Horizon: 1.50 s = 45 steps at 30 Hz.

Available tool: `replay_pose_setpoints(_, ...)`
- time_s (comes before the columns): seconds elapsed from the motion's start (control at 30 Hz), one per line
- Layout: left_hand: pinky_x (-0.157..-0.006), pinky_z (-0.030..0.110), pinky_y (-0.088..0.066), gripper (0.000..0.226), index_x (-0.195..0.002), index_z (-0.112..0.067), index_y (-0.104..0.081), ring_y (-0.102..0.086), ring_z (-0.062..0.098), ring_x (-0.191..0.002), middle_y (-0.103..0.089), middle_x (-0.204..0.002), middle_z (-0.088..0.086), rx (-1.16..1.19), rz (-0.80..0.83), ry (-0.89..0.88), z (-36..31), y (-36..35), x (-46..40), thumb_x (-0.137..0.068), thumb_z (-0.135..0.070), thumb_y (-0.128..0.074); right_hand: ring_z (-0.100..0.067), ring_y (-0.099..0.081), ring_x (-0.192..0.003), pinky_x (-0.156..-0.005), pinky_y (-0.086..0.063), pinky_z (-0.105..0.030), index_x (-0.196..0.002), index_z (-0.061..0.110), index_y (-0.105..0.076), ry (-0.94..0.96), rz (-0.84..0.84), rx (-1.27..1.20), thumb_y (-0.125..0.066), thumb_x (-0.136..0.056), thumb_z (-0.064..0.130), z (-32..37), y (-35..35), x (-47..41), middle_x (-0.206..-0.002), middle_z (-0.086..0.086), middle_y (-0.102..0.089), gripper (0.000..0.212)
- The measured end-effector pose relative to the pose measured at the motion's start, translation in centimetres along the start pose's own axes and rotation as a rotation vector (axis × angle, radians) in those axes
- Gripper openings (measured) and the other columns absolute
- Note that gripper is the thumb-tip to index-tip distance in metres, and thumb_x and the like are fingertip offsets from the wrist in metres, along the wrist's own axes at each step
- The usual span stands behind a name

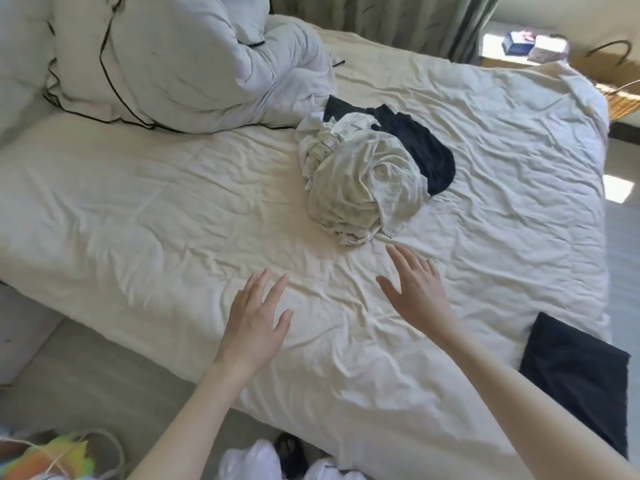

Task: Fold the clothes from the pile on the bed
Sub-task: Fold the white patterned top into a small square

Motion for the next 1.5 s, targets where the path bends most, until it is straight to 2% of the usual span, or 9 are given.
replay_pose_setpoints(0.37, -0.114, 0.034, -0.014, 0.052, -0.143, -0.02, -0.039, -0.018, 0.022, -0.144, -0.03, -0.152, 0.006, -0.014, 0.029, 0.023, 2.6, -3.9, -14.6, -0.093, -0.022, -0.055, -0.023, -0.013, -0.145, -0.116, -0.014, -0.042, -0.149, 0.014, -0.023, 0.087, 0.001, 0.198, -0.042, -0.098, 0.033, -2.2, -4.6, -26.2, -0.156, -0.006, -0.022, 0.057)
replay_pose_setpoints(0.57, -0.117, 0.033, -0.013, 0.053, -0.147, -0.022, -0.028, -0.014, 0.022, -0.144, -0.02, -0.155, 0.007, -0.094, 0.03, -0.038, 5.4, -4.3, -24.1, -0.097, -0.025, -0.046, -0.026, -0.007, -0.146, -0.116, -0.012, -0.051, -0.149, 0.012, -0.016, 0.214, -0.012, 0.459, -0.05, -0.094, 0.024, -0.9, -9.6, -34.9, -0.156, -0.01, -0.014, 0.066)
replay_pose_setpoints(0.7, -0.115, 0.037, -0.021, 0.051, -0.145, -0.017, -0.035, -0.022, 0.025, -0.142, -0.028, -0.152, 0.012, -0.093, -0.006, -0.065, 5.2, -2.8, -29.6, -0.095, -0.022, -0.049, -0.028, -0.035, -0.13, -0.1, -0.031, -0.043, -0.128, 0.008, -0.053, 0.192, -0.074, 0.41, -0.04, -0.092, 0.006, -1.2, -11.3, -37.3, -0.131, -0.013, -0.049, 0.038)
replay_pose_setpoints(0.9, -0.112, 0.02, -0.015, 0.06, -0.147, -0.025, -0.025, -0.018, 0.012, -0.142, -0.019, -0.155, 0.0, 0.069, -0.02, -0.051, 4.2, -2.5, -26.4, -0.094, -0.022, -0.052, -0.024, -0.067, -0.079, -0.068, -0.055, -0.037, -0.079, 0.001, -0.073, 0.247, -0.261, -0.281, -0.064, -0.083, 0.0, 0.5, -8.3, -31.2, -0.082, -0.008, -0.072, 0.01)
replay_pose_setpoints(1.1, -0.115, 0.014, -0.011, 0.084, -0.14, -0.044, 0.002, -0.002, -0.004, -0.142, -0.004, -0.156, -0.013, 0.225, 0.051, -0.036, 2.9, -1.0, -18.2, -0.089, -0.026, -0.062, -0.009, -0.068, -0.084, -0.073, -0.052, -0.024, -0.079, 0.002, -0.076, 0.303, -0.169, -0.544, -0.076, -0.071, -0.002, 4.8, -3.5, -21.1, -0.087, -0.006, -0.075, 0.01)
replay_pose_setpoints(1.2, -0.105, 0.002, -0.005, 0.075, -0.145, -0.038, -0.016, -0.004, -0.013, -0.135, -0.011, -0.145, -0.024, 0.318, 0.018, 0.0, 1.9, 1.6, -15.5, -0.087, -0.035, -0.063, 0.01, -0.06, -0.083, -0.074, -0.046, -0.005, -0.091, 0.008, -0.077, 0.21, -0.058, -0.644, -0.077, -0.074, 0.004, 8.0, 0.5, -18.5, -0.09, -0.003, -0.074, 0.017)
replay_pose_setpoints(1.3, -0.08, 0.008, -0.035, 0.022, -0.1, -0.04, -0.056, -0.051, -0.003, -0.101, -0.055, -0.102, -0.026, 0.345, -0.099, 0.015, 1.5, 6.6, -12.7, -0.085, -0.025, -0.065, 0.009, -0.063, -0.077, -0.067, -0.046, -0.004, -0.095, 0.011, -0.076, 0.14, -0.022, -0.746, -0.077, -0.076, 0.011, 11.2, 4.5, -15.7, -0.088, 0.002, -0.074, 0.019)
replay_pose_setpoints(1.37, -0.056, 0.014, -0.034, 0.035, -0.064, -0.04, -0.044, -0.051, -0.001, -0.066, -0.053, -0.065, -0.023, 0.351, -0.134, 0.016, 2.1, 10.1, -10.5, -0.084, -0.019, -0.063, -0.01, -0.065, -0.079, -0.067, -0.047, -0.01, -0.094, 0.013, -0.076, 0.14, -0.041, -0.803, -0.076, -0.077, 0.013, 13.2, 6.5, -13.3, -0.081, 0.004, -0.074, 0.017)
replay_pose_setpoints(1.5, -0.053, 0.019, -0.036, 0.028, -0.063, -0.033, -0.054, -0.05, 0.002, -0.057, -0.055, -0.058, -0.014, 0.258, -0.144, -0.002, 3.9, 16.9, -6.3, -0.087, -0.02, -0.064, -0.001, -0.064, -0.071, -0.059, -0.04, -0.001, -0.093, 0.012, -0.077, 0.236, -0.082, -0.724, -0.073, -0.081, 0.014, 17.0, 8.3, -9.6, -0.071, 0.009, -0.073, 0.013)
Point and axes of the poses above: each hand's wrist, its own x-axis away from the middle knuckle, its own y-axis out of the back of the hand, z = x × y, the point moved 2 cm from there along -x, towards the middle knuckle
